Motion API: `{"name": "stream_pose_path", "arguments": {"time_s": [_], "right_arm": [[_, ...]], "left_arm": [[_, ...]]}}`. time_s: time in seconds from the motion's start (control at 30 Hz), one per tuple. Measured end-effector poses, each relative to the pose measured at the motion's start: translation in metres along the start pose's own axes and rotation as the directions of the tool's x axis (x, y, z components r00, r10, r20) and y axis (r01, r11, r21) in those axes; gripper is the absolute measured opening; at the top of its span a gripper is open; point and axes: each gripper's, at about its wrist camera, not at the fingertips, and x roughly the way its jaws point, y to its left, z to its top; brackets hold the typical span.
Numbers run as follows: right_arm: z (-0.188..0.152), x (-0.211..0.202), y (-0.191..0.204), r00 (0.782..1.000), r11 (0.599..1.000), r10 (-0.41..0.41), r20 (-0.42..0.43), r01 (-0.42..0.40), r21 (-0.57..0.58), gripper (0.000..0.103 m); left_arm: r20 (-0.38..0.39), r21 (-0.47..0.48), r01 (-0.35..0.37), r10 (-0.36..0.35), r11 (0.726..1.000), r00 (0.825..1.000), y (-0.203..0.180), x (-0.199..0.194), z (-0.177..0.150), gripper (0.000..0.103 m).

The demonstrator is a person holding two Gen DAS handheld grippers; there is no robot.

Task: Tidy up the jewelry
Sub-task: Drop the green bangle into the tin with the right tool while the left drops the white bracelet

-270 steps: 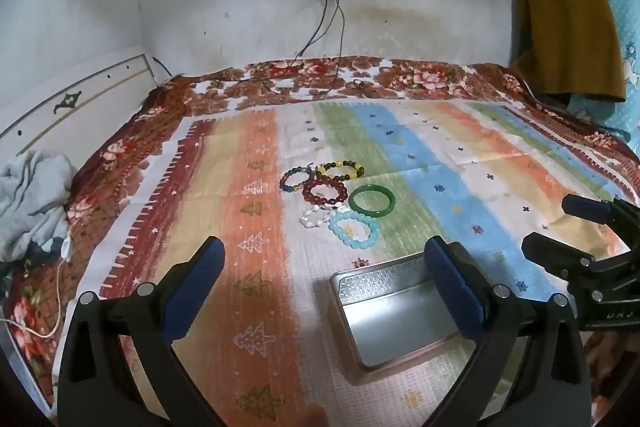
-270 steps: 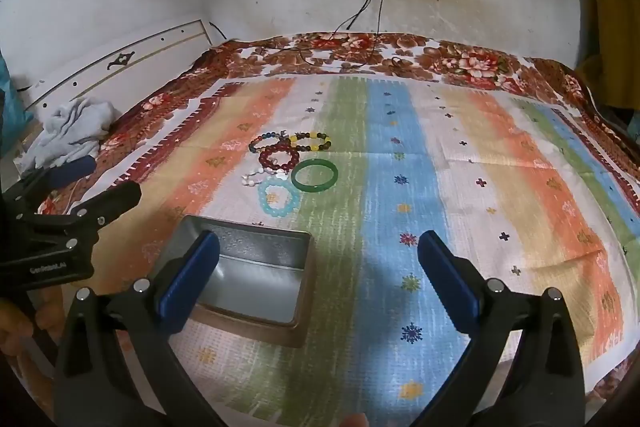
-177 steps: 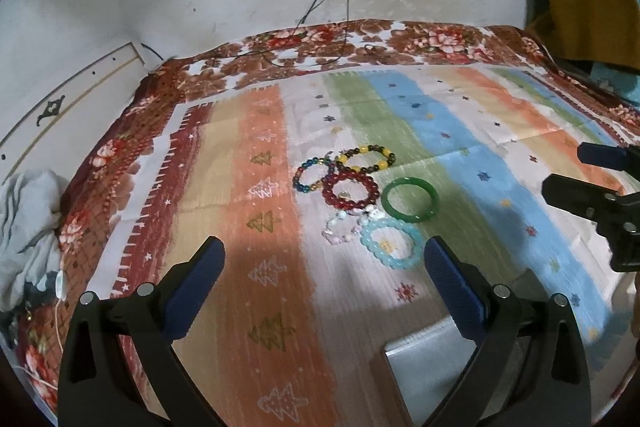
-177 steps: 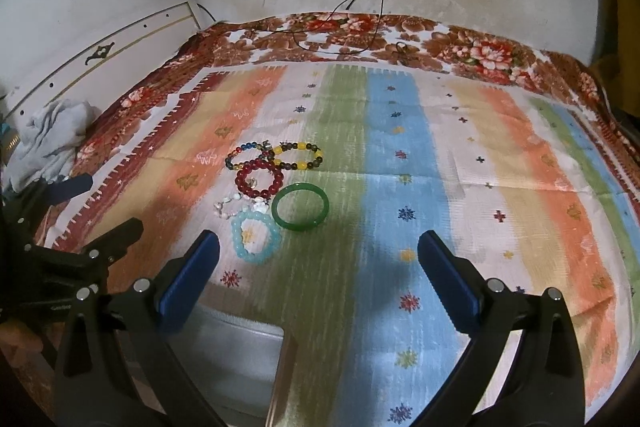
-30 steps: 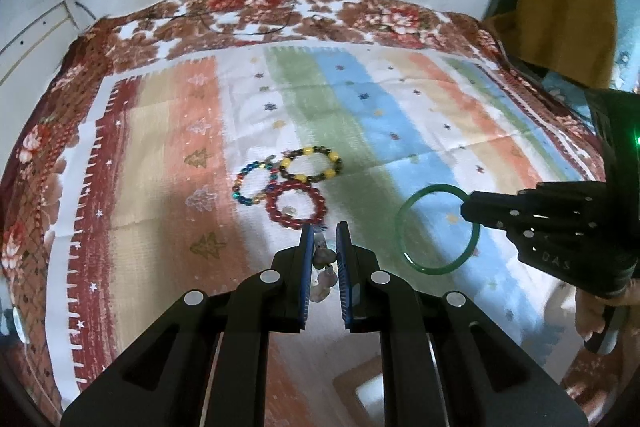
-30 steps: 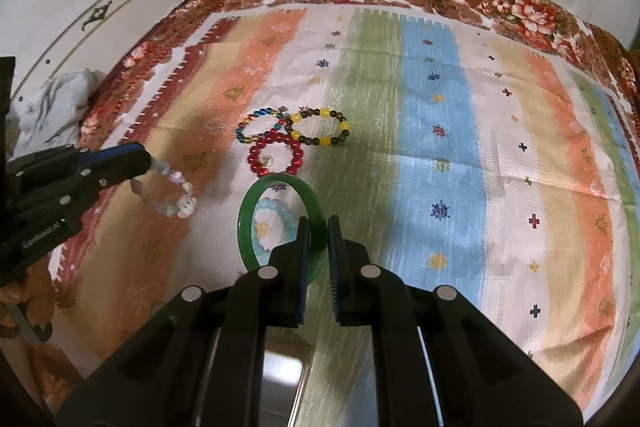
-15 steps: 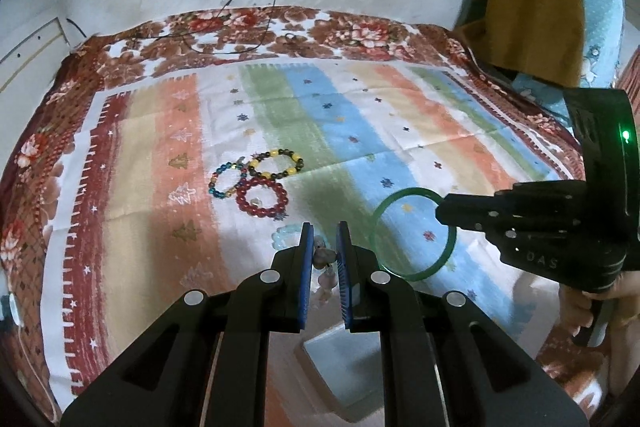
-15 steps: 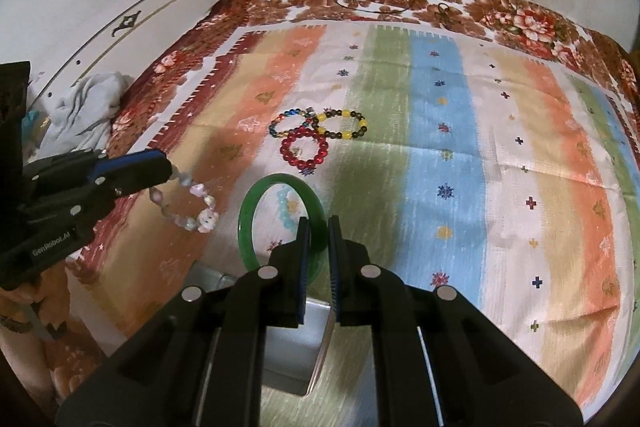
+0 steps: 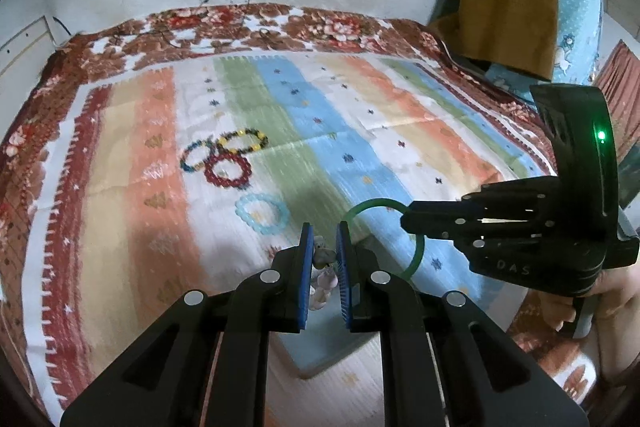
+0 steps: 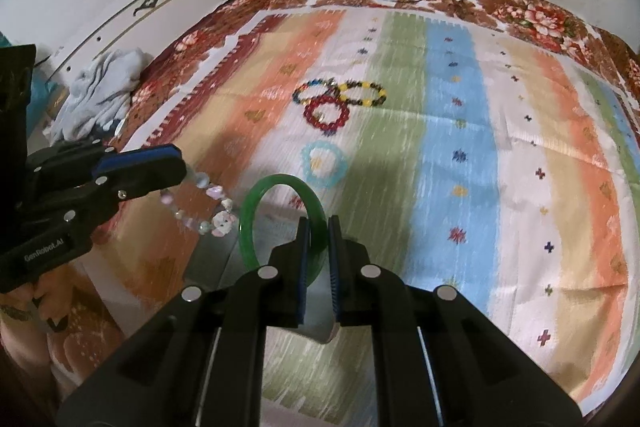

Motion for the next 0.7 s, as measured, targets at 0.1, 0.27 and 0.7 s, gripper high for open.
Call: {"name": "stream_pose_path", "arguments": {"time_s": [0.1, 0.27, 0.7], "right_arm": [[-0.002, 0.005, -0.001, 0.999, 1.000, 0.019, -0.025, -0.019, 0.004, 0.012], [0.000, 0.006, -0.002, 1.000, 1.000, 0.016, -0.018, -0.015, 0.004, 0.044], [0.011, 0.021, -0.018, 0.999, 0.998, 0.000, -0.040, 0.002, 0.061, 0.054]], "left_arm": [[-0.029, -0.011, -0.013, 0.013, 1.000, 1.000, 0.002, 0.008, -0.005, 0.012], [-0.018, -0.023, -0.047, 0.046, 0.999, 0.999, 0.008, 0.009, -0.002, 0.045], [-0.060, -0.060, -0.164, 0.160, 0.985, 0.985, 0.039, 0.025, 0.004, 0.059]]}}
